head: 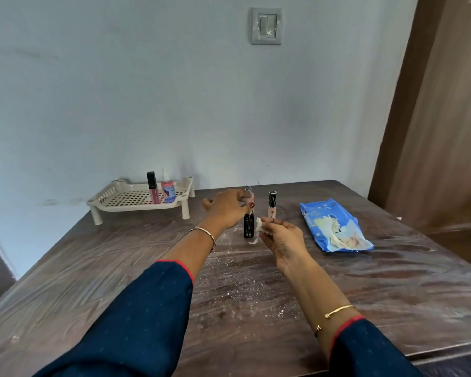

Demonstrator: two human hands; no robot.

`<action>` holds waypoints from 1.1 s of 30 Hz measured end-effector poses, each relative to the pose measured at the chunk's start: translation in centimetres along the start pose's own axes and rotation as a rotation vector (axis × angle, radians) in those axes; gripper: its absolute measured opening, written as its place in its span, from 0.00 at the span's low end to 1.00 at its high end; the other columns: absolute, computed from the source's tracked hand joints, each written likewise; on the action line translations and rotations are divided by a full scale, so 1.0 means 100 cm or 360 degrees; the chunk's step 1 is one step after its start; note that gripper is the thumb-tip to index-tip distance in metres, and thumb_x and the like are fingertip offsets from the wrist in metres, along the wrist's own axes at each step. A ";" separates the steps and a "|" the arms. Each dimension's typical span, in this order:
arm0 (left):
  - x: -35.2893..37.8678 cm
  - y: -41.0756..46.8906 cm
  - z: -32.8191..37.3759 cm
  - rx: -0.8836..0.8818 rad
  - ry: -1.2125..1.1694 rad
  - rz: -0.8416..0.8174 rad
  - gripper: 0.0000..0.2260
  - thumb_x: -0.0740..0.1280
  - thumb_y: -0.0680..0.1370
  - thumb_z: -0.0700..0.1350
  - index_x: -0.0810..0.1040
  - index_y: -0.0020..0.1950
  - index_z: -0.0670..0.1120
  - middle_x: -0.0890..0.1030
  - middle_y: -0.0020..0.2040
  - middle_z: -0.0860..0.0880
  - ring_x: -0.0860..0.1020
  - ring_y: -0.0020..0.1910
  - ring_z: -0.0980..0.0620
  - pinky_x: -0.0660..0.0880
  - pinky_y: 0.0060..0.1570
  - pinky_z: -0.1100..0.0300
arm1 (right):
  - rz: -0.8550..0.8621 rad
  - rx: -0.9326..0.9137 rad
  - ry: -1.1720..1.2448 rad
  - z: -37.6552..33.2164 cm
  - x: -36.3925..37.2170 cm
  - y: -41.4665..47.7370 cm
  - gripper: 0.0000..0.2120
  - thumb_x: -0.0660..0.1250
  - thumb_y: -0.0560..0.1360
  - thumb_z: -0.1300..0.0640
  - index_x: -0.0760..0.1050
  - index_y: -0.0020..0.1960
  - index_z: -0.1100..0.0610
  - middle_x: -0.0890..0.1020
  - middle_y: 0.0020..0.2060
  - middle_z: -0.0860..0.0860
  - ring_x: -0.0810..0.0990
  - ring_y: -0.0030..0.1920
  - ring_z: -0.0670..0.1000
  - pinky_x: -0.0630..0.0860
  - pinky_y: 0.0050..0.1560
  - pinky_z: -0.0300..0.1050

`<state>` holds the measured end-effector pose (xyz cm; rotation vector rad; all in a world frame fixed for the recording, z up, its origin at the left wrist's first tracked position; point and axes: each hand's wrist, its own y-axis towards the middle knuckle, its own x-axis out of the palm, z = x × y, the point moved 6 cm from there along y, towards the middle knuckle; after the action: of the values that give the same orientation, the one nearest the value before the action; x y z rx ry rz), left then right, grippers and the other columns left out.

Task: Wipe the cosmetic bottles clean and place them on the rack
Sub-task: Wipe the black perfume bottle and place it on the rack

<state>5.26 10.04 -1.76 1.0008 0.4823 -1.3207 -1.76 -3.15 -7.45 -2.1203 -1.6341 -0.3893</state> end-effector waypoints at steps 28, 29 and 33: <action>-0.043 -0.134 -0.047 -0.0272 -0.1450 -0.0019 0.06 0.73 0.71 0.41 0.84 0.47 0.47 0.85 0.43 0.52 0.81 0.45 0.58 0.74 0.42 0.72 | -0.0172 -0.0355 -0.0246 0.001 0.007 -0.076 0.10 0.72 0.70 0.69 0.81 0.50 0.60 0.85 0.43 0.53 0.83 0.43 0.45 0.78 0.44 0.34; -0.041 -0.139 -0.049 -0.0267 -0.1465 -0.0023 0.06 0.74 0.71 0.41 0.85 0.47 0.47 0.86 0.44 0.51 0.82 0.45 0.58 0.74 0.43 0.72 | -0.0200 -0.0389 -0.0270 0.002 0.009 -0.081 0.10 0.72 0.70 0.69 0.81 0.50 0.61 0.85 0.43 0.53 0.83 0.44 0.46 0.78 0.44 0.33; -0.037 -0.149 -0.056 -0.0279 -0.1528 0.0024 0.06 0.74 0.70 0.41 0.85 0.47 0.44 0.85 0.42 0.49 0.81 0.43 0.59 0.75 0.43 0.72 | -0.0282 -0.0538 -0.0488 0.009 0.020 -0.096 0.07 0.72 0.70 0.68 0.81 0.47 0.60 0.86 0.42 0.52 0.84 0.45 0.47 0.78 0.46 0.35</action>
<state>-8.30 17.68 -6.60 0.1505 -0.1475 -1.5381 -10.48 0.97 -5.74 -2.3806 -2.0640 -0.4386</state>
